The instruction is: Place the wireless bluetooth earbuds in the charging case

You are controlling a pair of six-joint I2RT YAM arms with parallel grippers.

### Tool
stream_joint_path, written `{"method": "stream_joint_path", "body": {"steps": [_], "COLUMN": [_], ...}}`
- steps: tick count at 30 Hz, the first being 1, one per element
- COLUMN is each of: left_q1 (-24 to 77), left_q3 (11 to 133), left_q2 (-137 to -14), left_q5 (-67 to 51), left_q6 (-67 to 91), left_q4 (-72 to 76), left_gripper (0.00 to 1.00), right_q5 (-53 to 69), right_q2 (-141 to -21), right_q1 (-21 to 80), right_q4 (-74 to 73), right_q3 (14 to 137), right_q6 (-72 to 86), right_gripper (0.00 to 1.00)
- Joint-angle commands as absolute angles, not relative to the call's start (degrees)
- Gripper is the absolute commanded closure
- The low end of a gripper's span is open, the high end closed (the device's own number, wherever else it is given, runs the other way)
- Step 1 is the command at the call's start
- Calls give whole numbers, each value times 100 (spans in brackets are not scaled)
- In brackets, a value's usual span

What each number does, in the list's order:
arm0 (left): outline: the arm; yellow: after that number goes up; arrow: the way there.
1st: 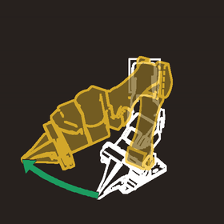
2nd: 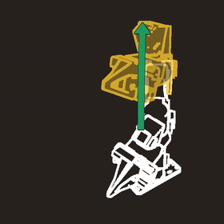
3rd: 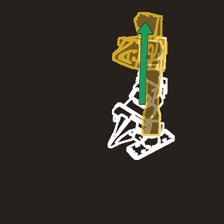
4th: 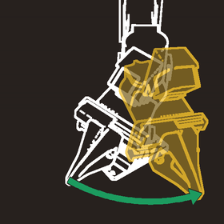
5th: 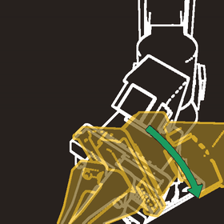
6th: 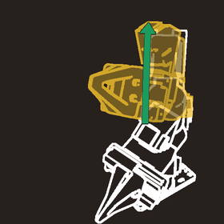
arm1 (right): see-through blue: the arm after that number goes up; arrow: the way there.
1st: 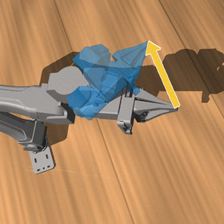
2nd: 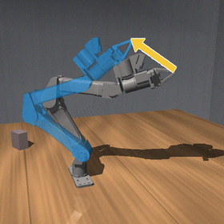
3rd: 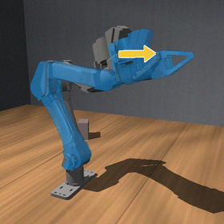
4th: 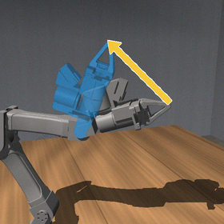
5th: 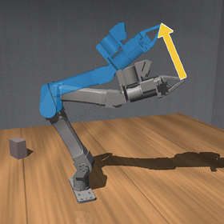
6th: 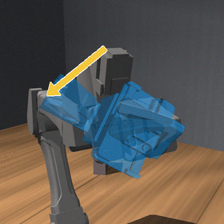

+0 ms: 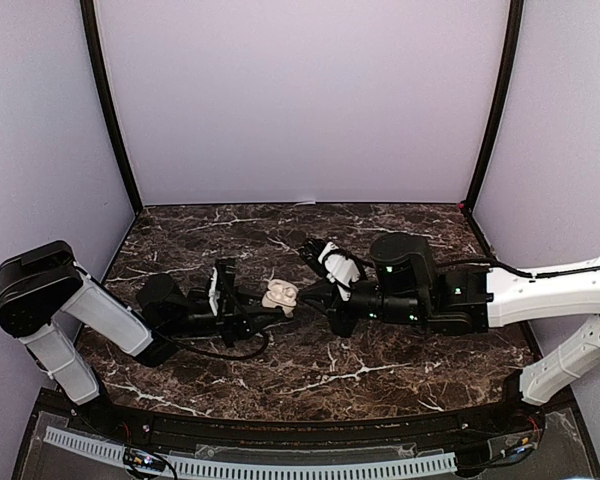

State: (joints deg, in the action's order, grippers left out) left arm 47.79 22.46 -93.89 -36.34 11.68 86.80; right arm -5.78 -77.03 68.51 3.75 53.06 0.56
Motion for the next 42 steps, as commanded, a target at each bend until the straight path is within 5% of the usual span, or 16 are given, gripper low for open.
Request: {"method": "stream_joint_path", "body": {"steps": [1, 42], "left_q1": [4799, 4799], "left_q3": [2309, 2260], "left_q2": [-9202, -9216], "left_q5": [-3648, -3868], "left_q6": [1052, 1106], "left_q4": [8710, 8799], "left_gripper": [100, 100], "right_q5": [-484, -54], "right_q2": [-7851, -7994], "right_q1": [6837, 6833], "right_q4": [570, 4], "right_q3": [5558, 5791], "right_q6": [80, -230], "right_gripper": [99, 100]}}
